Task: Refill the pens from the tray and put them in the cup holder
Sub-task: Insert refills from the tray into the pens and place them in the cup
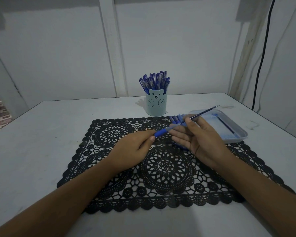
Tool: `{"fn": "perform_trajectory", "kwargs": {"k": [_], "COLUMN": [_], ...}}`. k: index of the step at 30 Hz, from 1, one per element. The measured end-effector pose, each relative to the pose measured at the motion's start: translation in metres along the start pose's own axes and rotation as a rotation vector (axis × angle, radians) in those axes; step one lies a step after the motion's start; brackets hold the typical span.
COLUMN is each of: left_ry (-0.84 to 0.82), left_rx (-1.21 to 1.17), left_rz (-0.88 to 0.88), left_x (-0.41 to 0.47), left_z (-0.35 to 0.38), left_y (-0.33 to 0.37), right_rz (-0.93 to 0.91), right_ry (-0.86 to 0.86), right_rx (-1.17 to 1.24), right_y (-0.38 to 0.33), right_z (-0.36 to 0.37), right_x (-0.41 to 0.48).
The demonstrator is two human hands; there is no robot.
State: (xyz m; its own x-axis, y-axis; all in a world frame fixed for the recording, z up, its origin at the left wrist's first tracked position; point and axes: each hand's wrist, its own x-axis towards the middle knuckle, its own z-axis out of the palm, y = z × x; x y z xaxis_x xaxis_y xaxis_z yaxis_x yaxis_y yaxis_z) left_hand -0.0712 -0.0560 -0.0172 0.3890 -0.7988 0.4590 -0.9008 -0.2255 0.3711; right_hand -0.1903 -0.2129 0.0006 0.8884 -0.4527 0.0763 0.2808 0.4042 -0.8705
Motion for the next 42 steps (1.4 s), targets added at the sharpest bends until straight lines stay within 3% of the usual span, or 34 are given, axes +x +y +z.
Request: {"fn": "perform_trajectory", "kwargs": {"k": [9, 14, 18, 21, 37, 42], "left_ry": [-0.004, 0.000, 0.040, 0.068, -0.016, -0.027], "left_rx": [0.013, -0.020, -0.098, -0.133, -0.022, -0.008], "left_rz": [0.017, 0.012, -0.034, -0.059, -0.051, -0.046], "left_x": [0.000, 0.000, 0.000, 0.001, 0.001, 0.001], "left_z": [0.000, -0.001, -0.002, -0.001, -0.002, -0.002], "left_y": [0.001, 0.002, 0.001, 0.000, 0.003, 0.003], "right_rz": [-0.029, -0.273, -0.336, -0.317, -0.301, -0.365], "right_ry": [-0.066, -0.097, -0.096, -0.196, -0.250, 0.001], "right_rx": [-0.166, -1.119, -1.509, -1.755, -1.768, -1.270], "right_y": [0.000, 0.007, 0.004, 0.000, -0.001, -0.007], "right_z": [-0.002, -0.005, -0.010, -0.015, -0.010, -0.010], "right_x": [-0.002, -0.001, 0.000, -0.004, -0.006, -0.003]}}
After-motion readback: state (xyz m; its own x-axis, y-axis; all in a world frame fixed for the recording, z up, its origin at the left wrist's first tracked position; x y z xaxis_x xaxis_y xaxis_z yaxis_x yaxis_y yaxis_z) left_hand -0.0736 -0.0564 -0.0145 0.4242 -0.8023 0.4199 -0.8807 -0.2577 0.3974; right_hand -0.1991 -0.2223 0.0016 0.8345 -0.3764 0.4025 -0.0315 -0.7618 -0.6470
